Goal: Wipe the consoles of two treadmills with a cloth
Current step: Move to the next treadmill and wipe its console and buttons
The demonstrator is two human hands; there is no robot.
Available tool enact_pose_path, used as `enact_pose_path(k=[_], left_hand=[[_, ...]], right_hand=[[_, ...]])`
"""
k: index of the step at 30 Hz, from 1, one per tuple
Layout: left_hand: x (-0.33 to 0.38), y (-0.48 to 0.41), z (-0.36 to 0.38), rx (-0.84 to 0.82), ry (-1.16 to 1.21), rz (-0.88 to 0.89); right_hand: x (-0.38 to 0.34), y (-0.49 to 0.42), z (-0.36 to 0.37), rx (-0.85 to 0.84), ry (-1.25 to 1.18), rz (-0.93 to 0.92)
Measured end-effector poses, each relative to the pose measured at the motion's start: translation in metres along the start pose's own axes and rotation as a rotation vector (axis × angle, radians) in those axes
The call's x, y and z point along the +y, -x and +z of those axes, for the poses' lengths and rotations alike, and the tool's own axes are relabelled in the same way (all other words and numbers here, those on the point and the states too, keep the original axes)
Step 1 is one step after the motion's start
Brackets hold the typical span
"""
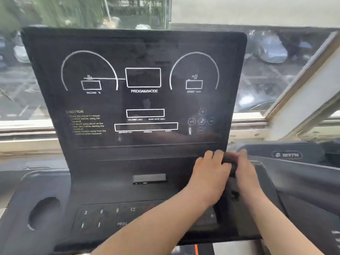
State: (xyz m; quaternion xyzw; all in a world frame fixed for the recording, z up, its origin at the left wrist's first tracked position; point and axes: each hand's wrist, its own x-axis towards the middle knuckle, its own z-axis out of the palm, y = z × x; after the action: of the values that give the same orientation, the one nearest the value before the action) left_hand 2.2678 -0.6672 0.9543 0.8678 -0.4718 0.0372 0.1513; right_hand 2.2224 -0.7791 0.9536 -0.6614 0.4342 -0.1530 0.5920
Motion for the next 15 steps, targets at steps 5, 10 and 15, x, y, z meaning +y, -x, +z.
enact_pose_path(k=[5, 10, 15], left_hand=[[-0.013, -0.020, -0.008, 0.278, -0.096, 0.015], [-0.052, 0.013, 0.009, 0.252, -0.129, 0.004], [-0.096, 0.060, -0.010, 0.310, -0.212, -0.138]], right_hand=[[-0.010, -0.019, -0.007, -0.045, -0.224, 0.094], [-0.012, -0.010, 0.012, -0.059, -0.065, -0.092], [-0.013, -0.002, 0.021, -0.085, 0.010, -0.172]])
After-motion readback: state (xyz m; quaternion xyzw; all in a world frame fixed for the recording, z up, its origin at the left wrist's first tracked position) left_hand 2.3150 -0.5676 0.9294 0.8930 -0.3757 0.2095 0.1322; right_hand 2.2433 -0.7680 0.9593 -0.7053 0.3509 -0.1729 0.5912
